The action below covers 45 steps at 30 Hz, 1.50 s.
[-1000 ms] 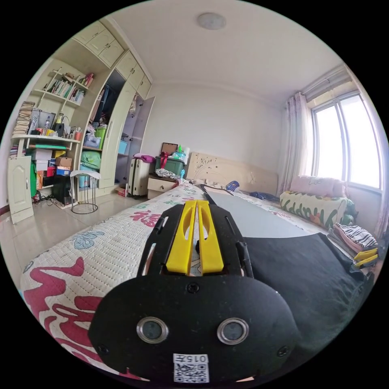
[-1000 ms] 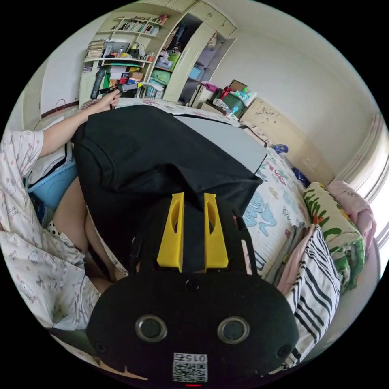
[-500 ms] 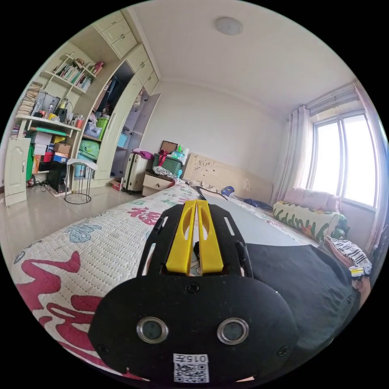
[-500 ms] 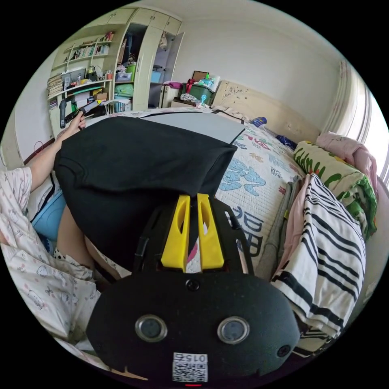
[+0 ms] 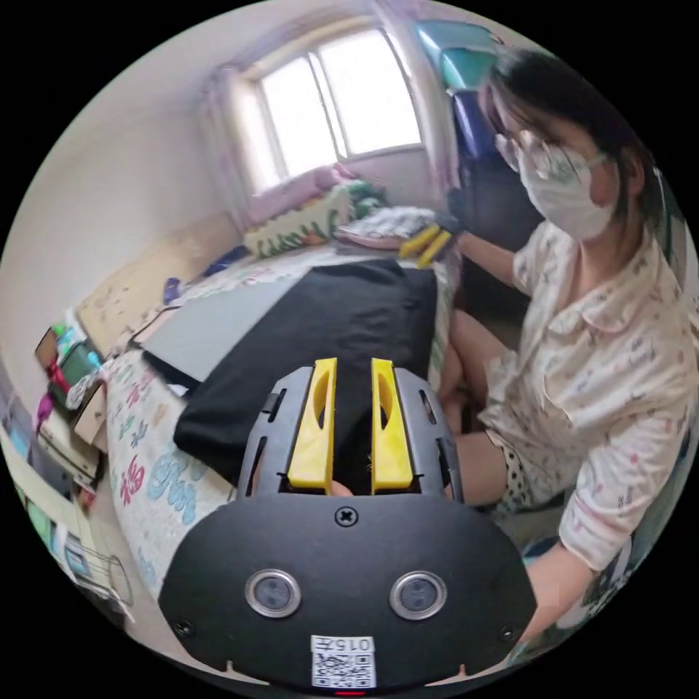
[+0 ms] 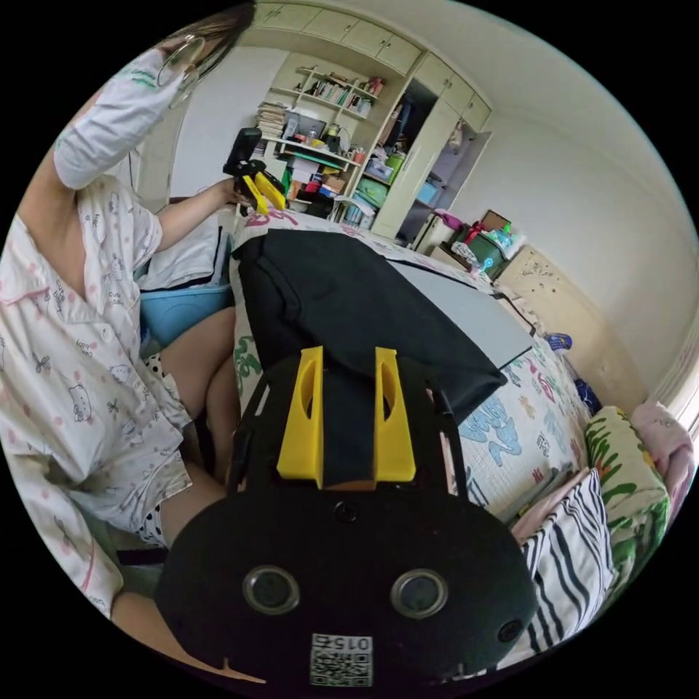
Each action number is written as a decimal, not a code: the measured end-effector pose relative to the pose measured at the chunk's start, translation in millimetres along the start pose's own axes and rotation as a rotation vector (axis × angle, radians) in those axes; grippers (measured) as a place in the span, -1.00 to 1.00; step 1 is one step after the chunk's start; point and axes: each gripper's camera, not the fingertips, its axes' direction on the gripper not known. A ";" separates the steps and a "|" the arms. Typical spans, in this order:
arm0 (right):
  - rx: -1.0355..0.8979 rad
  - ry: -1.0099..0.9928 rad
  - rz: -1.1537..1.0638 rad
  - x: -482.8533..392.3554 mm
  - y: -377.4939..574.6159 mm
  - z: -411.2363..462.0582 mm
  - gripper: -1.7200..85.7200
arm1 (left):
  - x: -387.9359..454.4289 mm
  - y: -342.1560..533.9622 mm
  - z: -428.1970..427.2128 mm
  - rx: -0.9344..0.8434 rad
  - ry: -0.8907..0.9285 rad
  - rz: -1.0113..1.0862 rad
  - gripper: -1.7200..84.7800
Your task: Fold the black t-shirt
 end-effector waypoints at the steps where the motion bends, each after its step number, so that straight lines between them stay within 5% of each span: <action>1: -0.015 -0.025 -0.034 -7.5 -6.7 4.2 -0.72 | 18.2 2.2 11.5 -0.059 0.005 0.028 -0.78; 10: -0.135 -0.083 -0.014 -8.9 -56.1 24.3 -0.72 | 47.8 25.9 59.5 -0.284 -0.058 0.034 -0.79; 19: -0.148 -0.079 0.064 -9.8 -129.1 12.2 -0.88 | 43.2 30.3 65.6 -0.152 -0.016 -0.018 -0.94; 24: -0.115 -0.079 0.088 27.2 -206.4 -6.5 -0.96 | -25.2 -1.5 56.7 -0.011 -0.034 -0.113 -0.94; 27: -0.075 0.115 0.131 94.7 -308.6 -13.0 -0.96 | -125.2 -62.9 63.1 0.015 -0.070 -0.165 -0.94; 31: 0.083 0.387 0.528 280.7 -498.3 6.7 -0.85 | -276.9 -176.9 89.3 0.141 -0.451 -0.491 -0.92; 34: 0.226 0.222 0.780 347.3 -541.9 13.2 -0.78 | -261.9 -210.8 102.8 0.329 -0.787 -0.576 -0.83; 38: 0.211 -0.010 0.533 279.5 -550.6 43.7 -0.76 | -207.8 -219.1 154.6 0.254 -0.651 -0.307 -0.77; 45: -0.165 -0.014 0.317 232.5 -571.2 164.7 -0.67 | -244.2 -225.0 257.1 -0.069 -0.271 -0.333 -0.72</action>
